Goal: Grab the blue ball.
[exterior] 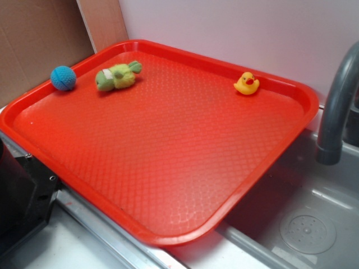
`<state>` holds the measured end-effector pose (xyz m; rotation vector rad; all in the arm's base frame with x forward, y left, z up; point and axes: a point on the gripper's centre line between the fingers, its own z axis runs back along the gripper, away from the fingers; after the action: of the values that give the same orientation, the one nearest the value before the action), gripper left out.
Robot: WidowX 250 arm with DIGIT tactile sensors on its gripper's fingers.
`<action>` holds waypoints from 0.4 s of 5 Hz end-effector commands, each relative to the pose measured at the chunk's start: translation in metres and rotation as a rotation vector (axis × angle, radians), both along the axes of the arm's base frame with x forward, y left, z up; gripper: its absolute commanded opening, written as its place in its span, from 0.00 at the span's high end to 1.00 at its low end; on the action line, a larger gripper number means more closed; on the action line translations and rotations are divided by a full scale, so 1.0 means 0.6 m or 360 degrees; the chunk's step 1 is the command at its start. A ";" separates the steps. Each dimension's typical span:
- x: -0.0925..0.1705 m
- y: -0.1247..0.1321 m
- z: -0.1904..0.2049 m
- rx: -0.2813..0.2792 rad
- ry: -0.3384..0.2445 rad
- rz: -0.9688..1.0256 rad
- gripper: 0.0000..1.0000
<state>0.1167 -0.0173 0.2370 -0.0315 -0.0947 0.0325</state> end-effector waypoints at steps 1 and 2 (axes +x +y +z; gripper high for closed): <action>0.000 0.000 0.000 0.0000 0.0000 0.0000 0.00; 0.030 0.083 -0.083 0.0123 0.0174 0.0390 0.00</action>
<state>0.1343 0.0325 0.1798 0.0593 0.0366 0.2975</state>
